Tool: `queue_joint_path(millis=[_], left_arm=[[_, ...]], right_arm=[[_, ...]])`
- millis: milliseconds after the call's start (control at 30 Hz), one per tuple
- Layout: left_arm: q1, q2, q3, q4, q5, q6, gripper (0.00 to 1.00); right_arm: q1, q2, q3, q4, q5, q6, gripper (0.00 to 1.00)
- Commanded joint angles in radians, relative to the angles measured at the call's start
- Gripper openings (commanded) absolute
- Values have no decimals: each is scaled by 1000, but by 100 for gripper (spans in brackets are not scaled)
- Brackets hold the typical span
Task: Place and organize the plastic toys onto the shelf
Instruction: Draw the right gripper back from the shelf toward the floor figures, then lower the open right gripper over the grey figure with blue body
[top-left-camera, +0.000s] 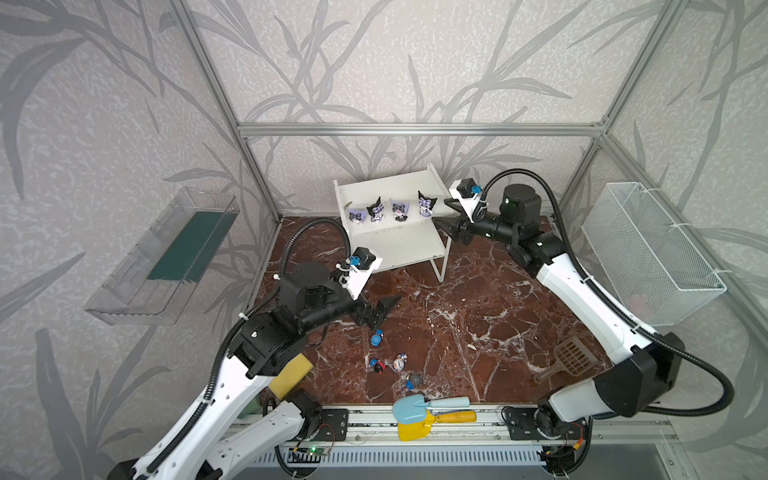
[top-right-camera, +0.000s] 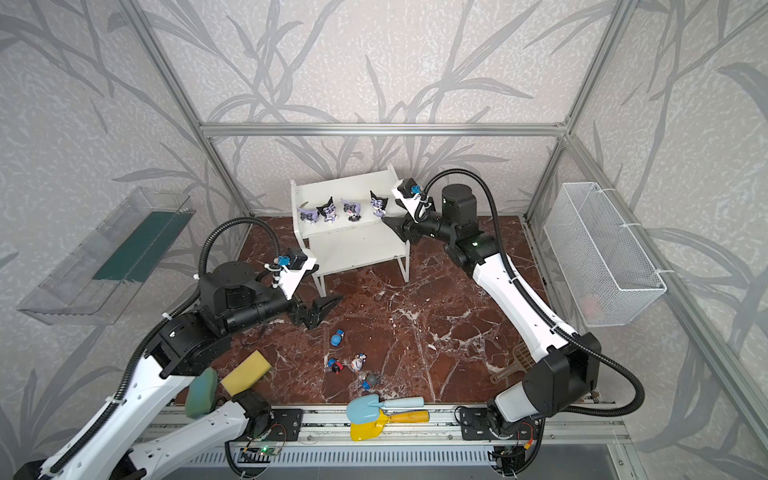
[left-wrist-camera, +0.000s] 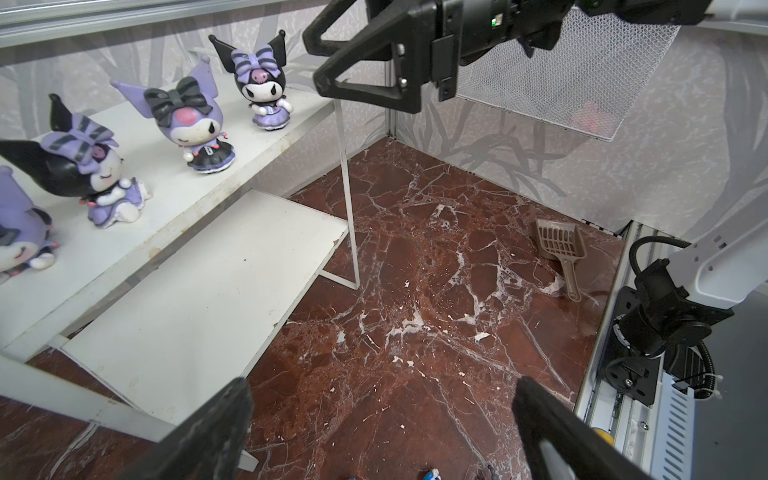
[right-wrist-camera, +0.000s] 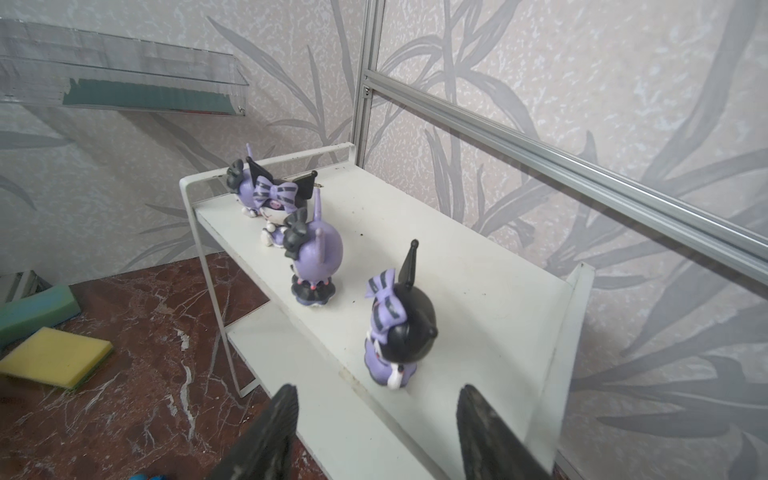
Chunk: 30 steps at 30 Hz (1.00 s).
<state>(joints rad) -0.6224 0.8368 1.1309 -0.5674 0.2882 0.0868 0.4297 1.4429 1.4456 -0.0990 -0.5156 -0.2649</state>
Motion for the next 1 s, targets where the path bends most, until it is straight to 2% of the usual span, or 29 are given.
queue_joint_path(millis=[0, 100, 233, 400, 500, 633, 800, 967], left_arm=[[3, -16, -25, -12, -18, -6, 99], [4, -24, -44, -40, -34, -26, 99], [4, -26, -87, -71, -23, -82, 99], [3, -36, -169, -67, -9, -207, 99], [4, -46, -219, -57, -23, -282, 99], [3, -50, -271, -41, -64, -344, 99], [3, -52, -308, -16, -97, -364, 99], [4, -50, -327, 7, -112, -354, 99]], right_arm=[[8, -135, -89, -25, 50, -26, 64], [53, -257, -216, -69, 123, -51, 68], [180, -399, -386, -132, 264, -75, 71], [349, -562, -655, -92, 346, 34, 71], [442, -593, -800, -33, 375, 141, 68], [570, -520, -920, 71, 417, 283, 63], [704, -333, -915, 84, 468, 397, 63], [722, -191, -865, 81, 449, 426, 63]])
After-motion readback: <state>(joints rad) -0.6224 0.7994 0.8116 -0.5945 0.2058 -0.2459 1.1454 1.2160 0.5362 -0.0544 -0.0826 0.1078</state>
